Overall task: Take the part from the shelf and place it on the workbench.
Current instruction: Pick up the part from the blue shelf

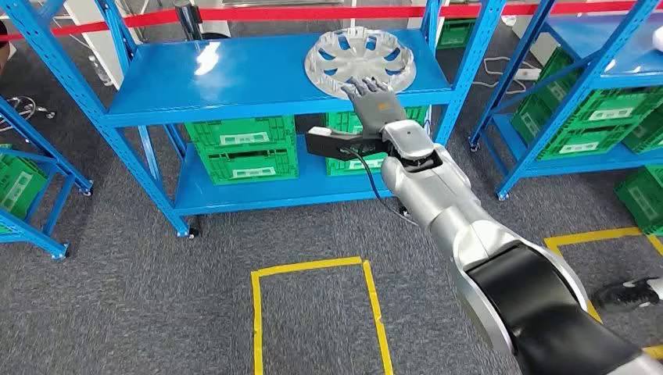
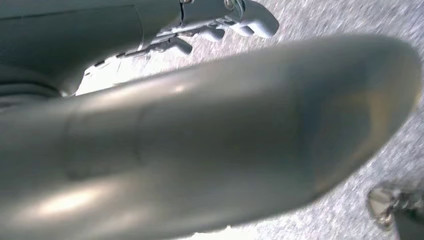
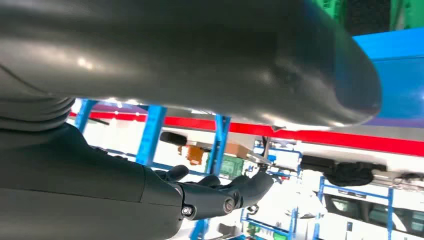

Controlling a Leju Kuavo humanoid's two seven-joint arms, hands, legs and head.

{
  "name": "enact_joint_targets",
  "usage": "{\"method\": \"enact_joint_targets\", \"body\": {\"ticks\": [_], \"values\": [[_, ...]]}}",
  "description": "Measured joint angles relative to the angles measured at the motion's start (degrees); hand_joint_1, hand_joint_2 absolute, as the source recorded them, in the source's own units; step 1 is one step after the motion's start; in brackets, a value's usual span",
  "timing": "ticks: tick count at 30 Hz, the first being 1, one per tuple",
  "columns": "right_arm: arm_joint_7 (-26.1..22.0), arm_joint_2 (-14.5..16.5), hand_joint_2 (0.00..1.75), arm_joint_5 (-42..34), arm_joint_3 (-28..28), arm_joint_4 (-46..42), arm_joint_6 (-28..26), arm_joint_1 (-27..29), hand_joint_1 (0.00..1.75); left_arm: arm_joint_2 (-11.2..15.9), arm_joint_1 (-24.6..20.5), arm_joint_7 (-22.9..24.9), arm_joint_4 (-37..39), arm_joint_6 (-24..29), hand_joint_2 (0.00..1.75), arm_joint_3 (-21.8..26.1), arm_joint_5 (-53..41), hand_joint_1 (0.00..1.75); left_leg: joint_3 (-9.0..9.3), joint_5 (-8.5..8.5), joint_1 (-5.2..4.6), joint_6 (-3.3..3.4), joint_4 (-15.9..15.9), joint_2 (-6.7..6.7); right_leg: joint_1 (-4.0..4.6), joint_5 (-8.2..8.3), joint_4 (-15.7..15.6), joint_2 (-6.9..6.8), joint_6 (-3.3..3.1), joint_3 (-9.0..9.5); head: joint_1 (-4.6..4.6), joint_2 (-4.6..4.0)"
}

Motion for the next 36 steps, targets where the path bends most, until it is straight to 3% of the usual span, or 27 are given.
{"method": "enact_joint_targets", "body": {"ticks": [3,4,7,8,9,11,13,16,18,19,21,22,24,28,29,32,33,34,36], "values": [[0.13,-0.19,0.00,-0.27,0.23,0.04,0.07,0.35,0.00,-0.02,0.09,0.02,-0.01,-0.06,0.00,0.00,0.00,0.00,1.34,-1.13,-0.26,0.12,0.03,-0.37,0.11,-1.01,1.65,0.00,-0.05,-2.98,0.02,0.00],[0.17,-0.28,0.00,-0.37,0.33,0.04,0.07,0.41,0.00,-0.04,0.12,0.04,-0.01,-0.09,0.00,0.00,0.00,0.00,2.14,-1.75,-0.39,0.10,0.06,-0.56,0.20,0.24,0.13,0.00,-0.21,-3.36,0.02,0.00],[0.27,-0.56,0.00,-0.56,0.48,0.10,0.05,0.28,0.00,-0.19,0.14,0.05,0.01,-0.10,0.00,0.00,0.00,0.00,4.39,-3.73,-0.66,-0.29,0.20,-0.91,0.90,8.73,-10.42,0.00,-1.33,-1.45,0.03,0.00],[0.30,-0.62,0.00,-0.61,0.56,0.14,0.07,0.21,0.00,-0.21,0.07,0.03,0.01,-0.10,0.00,0.00,0.00,0.00,4.75,-4.31,-0.73,-0.55,0.27,-0.96,1.15,10.40,-12.71,-0.01,-1.58,-0.85,0.03,0.00],[0.31,-0.64,0.00,-0.64,0.68,0.16,0.07,0.14,0.00,-0.22,0.00,0.02,0.01,-0.10,0.00,0.00,0.00,0.00,5.00,-4.69,-0.76,-0.84,0.41,-0.99,1.33,10.96,-13.80,0.01,-1.77,-0.56,0.04,0.00],[0.37,-0.66,0.00,-0.69,0.88,0.13,0.04,-0.02,0.00,-0.11,-0.09,-0.01,-0.04,-0.10,0.00,0.00,0.00,0.00,5.42,-5.13,-0.80,-1.43,0.56,-0.96,1.21,10.50,-14.10,0.03,-2.10,0.20,0.10,0.00],[0.44,-0.68,0.00,-0.75,0.97,0.03,-0.05,-0.28,0.00,-0.09,-0.07,-0.04,-0.11,-0.10,0.00,-0.01,0.00,0.00,4.45,-5.23,-0.79,-2.03,3.16,-0.75,0.81,10.09,-14.52,0.06,-2.73,1.46,0.01,0.00],[0.50,-0.66,0.00,-0.90,1.20,-0.02,-0.08,-0.35,0.00,-0.09,-0.14,-0.17,-0.14,-0.10,0.00,-0.02,0.00,0.00,-1.91,-7.68,-0.21,-3.16,13.14,-0.40,0.48,8.87,-14.78,0.08,-3.05,3.18,-0.18,0.00],[0.69,-0.66,0.00,-1.10,1.34,-0.02,-0.05,-0.07,0.00,-0.04,-0.04,-0.18,-0.13,-0.10,0.00,-0.02,0.00,0.00,-5.61,-9.12,0.25,-3.78,16.56,-0.21,0.34,7.84,-14.78,0.14,-2.84,4.30,-0.17,0.00],[0.88,-0.68,0.00,-1.34,1.39,-0.02,-0.05,0.01,0.00,-0.01,0.06,-0.17,-0.12,-0.10,0.00,-0.02,0.00,0.00,-6.11,-8.15,0.42,-3.95,15.53,-0.13,0.23,7.31,-14.77,0.19,-2.67,4.97,-0.19,0.00],[1.45,-0.78,0.00,-2.02,1.68,-0.02,-0.09,0.03,0.00,0.08,0.23,-0.16,-0.10,-0.10,0.00,-0.02,0.00,0.00,-4.60,-2.42,0.68,-4.13,8.50,0.03,-0.02,6.17,-14.77,0.25,-2.16,6.44,-0.20,0.00],[1.73,-0.86,0.00,-2.37,1.95,-0.01,-0.13,0.01,0.00,0.10,0.27,-0.17,-0.08,-0.10,0.00,-0.02,0.00,0.00,-3.62,-0.08,0.72,-4.09,4.70,0.15,-0.08,5.62,-14.68,0.26,-1.81,7.05,-0.25,0.00],[2.19,-1.12,0.00,-2.91,2.50,0.00,-0.18,-0.05,0.00,0.13,0.20,-0.14,-0.05,-0.10,0.00,-0.02,0.00,0.00,-2.40,1.92,0.60,-3.42,0.63,0.32,-0.03,4.78,-14.55,0.27,-0.97,7.63,-0.38,0.00],[3.55,-2.04,0.00,-3.79,2.81,-0.01,-0.31,-0.19,0.00,0.13,0.15,0.03,-0.10,-0.11,0.00,-0.02,0.01,0.00,-1.27,1.41,0.52,-1.50,0.41,0.16,0.01,3.81,-12.94,0.14,0.27,7.52,-0.33,0.00],[4.02,-2.35,0.00,-3.99,2.85,-0.01,-0.33,-0.25,0.00,0.14,0.13,0.01,-0.11,-0.11,0.00,-0.02,0.02,0.00,-0.86,1.21,0.54,-1.15,0.33,0.08,-0.04,3.20,-10.56,0.10,0.47,6.20,-0.26,0.00],[5.40,-3.66,0.00,-4.38,2.98,0.18,-0.33,-0.04,0.00,0.22,0.10,-0.02,-0.12,-0.11,0.00,-0.02,0.02,0.00,0.06,0.19,0.33,-0.37,0.28,-0.12,0.05,-0.01,0.01,0.06,0.75,-0.99,-0.16,0.00],[5.80,-4.19,0.00,-4.56,3.01,0.33,-0.32,0.11,0.00,0.24,0.17,-0.02,-0.12,-0.13,0.00,-0.02,0.01,0.00,0.51,-0.25,0.19,-0.26,0.30,-0.25,0.09,-0.48,1.69,0.06,0.70,-2.80,-0.15,0.00],[6.11,-4.77,0.00,-4.78,3.03,0.47,-0.32,0.20,0.00,0.23,0.26,-0.02,-0.11,-0.14,0.00,-0.02,0.01,0.00,1.07,-0.74,0.02,-0.20,0.33,-0.38,0.18,0.20,1.37,0.06,0.50,-3.67,-0.12,0.00],[6.58,-5.91,0.00,-5.15,3.05,0.66,-0.32,0.22,0.00,0.21,0.38,-0.02,-0.11,-0.16,0.00,-0.02,0.00,0.00,2.44,-1.82,-0.27,-0.21,0.37,-0.56,0.60,5.20,-4.83,0.05,-0.40,-2.62,-0.05,0.00]]}}
